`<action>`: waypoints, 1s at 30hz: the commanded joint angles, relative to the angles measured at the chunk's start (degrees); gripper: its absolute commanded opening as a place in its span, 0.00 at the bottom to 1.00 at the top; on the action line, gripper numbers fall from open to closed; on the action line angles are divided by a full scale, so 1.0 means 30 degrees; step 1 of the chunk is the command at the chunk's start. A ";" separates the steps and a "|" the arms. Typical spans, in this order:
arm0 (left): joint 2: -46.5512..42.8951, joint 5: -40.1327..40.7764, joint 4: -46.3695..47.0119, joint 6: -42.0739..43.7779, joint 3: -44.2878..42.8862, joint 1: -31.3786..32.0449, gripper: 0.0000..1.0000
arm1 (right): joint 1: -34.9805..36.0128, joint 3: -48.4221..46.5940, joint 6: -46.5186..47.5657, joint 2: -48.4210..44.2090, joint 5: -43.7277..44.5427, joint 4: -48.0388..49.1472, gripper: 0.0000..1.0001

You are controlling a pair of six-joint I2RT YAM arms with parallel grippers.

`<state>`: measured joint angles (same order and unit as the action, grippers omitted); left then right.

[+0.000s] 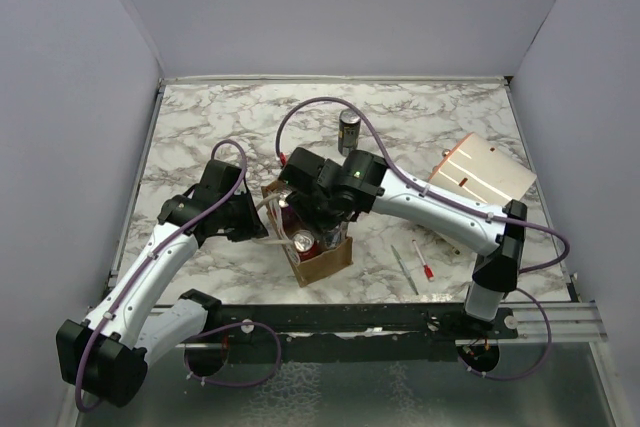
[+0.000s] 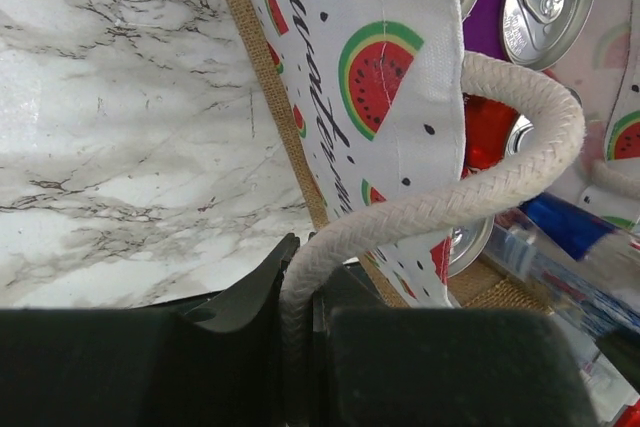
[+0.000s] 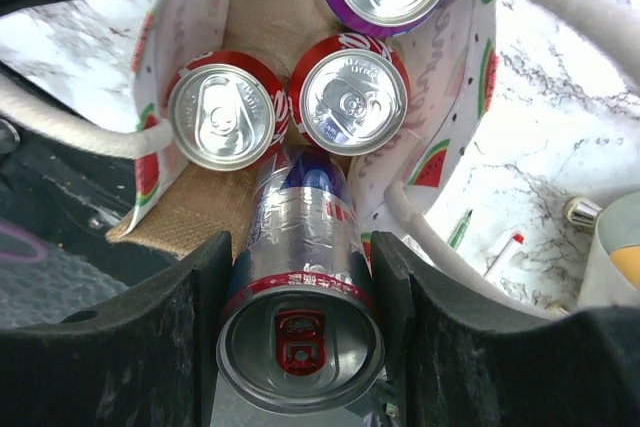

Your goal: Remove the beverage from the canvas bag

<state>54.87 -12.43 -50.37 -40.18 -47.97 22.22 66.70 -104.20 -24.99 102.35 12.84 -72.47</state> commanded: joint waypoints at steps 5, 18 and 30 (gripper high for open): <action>0.0109 -0.0399 0.0769 -0.0146 0.0021 0.0008 0.00 | -0.0010 -0.2364 0.1542 -0.0907 0.0510 0.0514 0.02; 0.0504 -0.0454 0.1052 -0.0218 -0.0067 0.0006 0.00 | 0.0004 -0.5534 0.3143 -0.2207 0.1035 0.1496 0.02; 0.1160 -0.0547 0.1004 0.0164 -0.0413 0.0006 0.00 | -0.0089 -0.7004 0.6591 -0.2734 0.7436 0.6818 0.02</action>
<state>57.93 -12.69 -48.25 -40.36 -47.97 22.22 66.67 -121.62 -12.14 95.02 23.11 -64.73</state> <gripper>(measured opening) 0.093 0.538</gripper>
